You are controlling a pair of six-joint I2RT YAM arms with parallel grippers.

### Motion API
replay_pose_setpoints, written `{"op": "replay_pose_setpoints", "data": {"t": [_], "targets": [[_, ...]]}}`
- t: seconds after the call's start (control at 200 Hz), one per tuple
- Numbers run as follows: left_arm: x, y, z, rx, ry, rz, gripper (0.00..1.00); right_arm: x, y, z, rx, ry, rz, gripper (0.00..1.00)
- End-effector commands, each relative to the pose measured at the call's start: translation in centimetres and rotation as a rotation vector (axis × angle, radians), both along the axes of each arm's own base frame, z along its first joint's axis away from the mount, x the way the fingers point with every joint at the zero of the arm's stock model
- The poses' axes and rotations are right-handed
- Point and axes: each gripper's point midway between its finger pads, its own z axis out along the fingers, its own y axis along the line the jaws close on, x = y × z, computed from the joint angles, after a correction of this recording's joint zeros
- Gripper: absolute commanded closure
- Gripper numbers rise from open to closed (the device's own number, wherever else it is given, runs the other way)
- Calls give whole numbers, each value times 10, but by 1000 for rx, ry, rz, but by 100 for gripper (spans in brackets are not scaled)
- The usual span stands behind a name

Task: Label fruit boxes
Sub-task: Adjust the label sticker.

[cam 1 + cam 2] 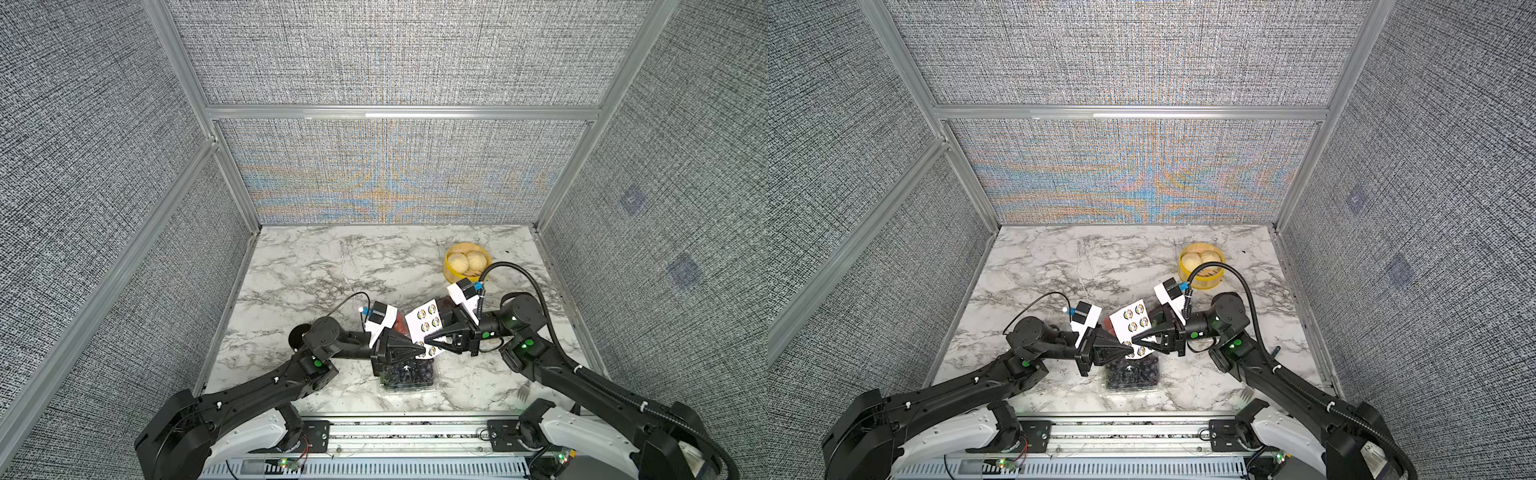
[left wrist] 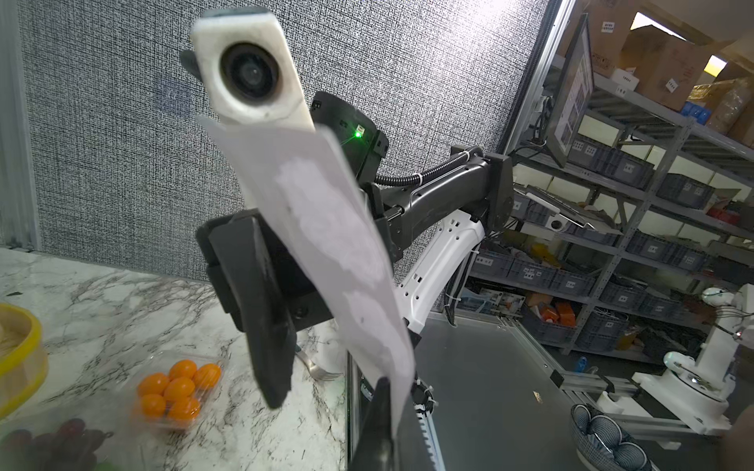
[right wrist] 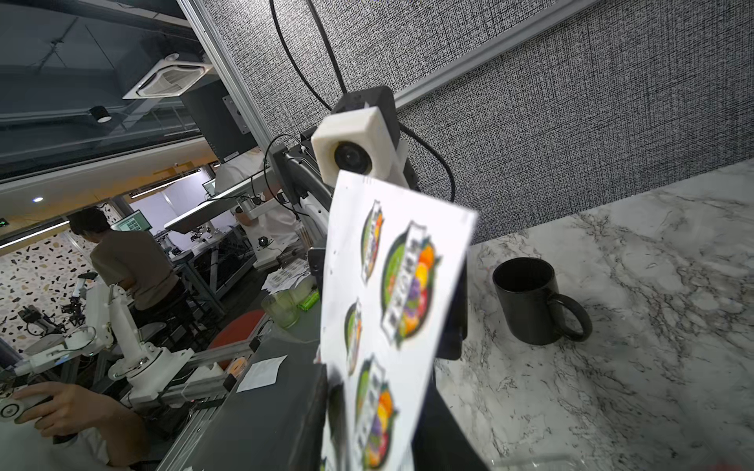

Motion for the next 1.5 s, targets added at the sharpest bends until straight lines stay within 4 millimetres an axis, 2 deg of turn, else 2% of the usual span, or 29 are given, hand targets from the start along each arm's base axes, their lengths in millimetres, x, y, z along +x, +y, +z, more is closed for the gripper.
{"op": "replay_pose_setpoints", "data": {"t": [0.0, 0.26, 0.585, 0.68, 0.771, 0.881, 1.181, 1.201, 1.241, 1.326, 1.416, 1.446, 1.491], "targets": [[-2, 0, 4, -13, -13, -15, 100, -4, 0, 7, 21, -25, 12, 64], [-3, 1, 8, -26, -18, -18, 100, -4, 4, -2, 3, -10, 15, 64], [-1, -2, 6, -20, -9, -19, 100, -7, 7, 0, 10, -26, 29, 65], [0, -2, 4, -14, -8, -17, 100, -8, 6, -1, 8, -32, 23, 73], [0, -2, 3, -13, -7, -16, 100, -8, 5, 0, 10, -40, 17, 88], [1, -1, 3, -10, -6, -7, 100, -8, 4, 1, 13, -49, 7, 100], [14, 5, 1, 10, -17, 118, 100, -8, 2, 2, 5, -73, -24, 100], [14, 7, 3, 8, -20, 131, 80, -7, 2, 1, 1, -72, -25, 100], [17, 9, 7, 1, -23, 159, 71, -7, 2, 0, -3, -73, -27, 100], [24, 13, 18, -12, -20, 218, 62, -7, 2, 0, -7, -70, -21, 100], [22, 14, 27, -34, -34, 204, 61, -8, 2, 0, -8, -69, -17, 100], [21, 14, 29, -40, -33, 200, 52, -8, 2, 0, -9, -67, -17, 100], [22, 14, 32, -50, -30, 202, 50, -8, 2, -1, -10, -66, -18, 100]]}}
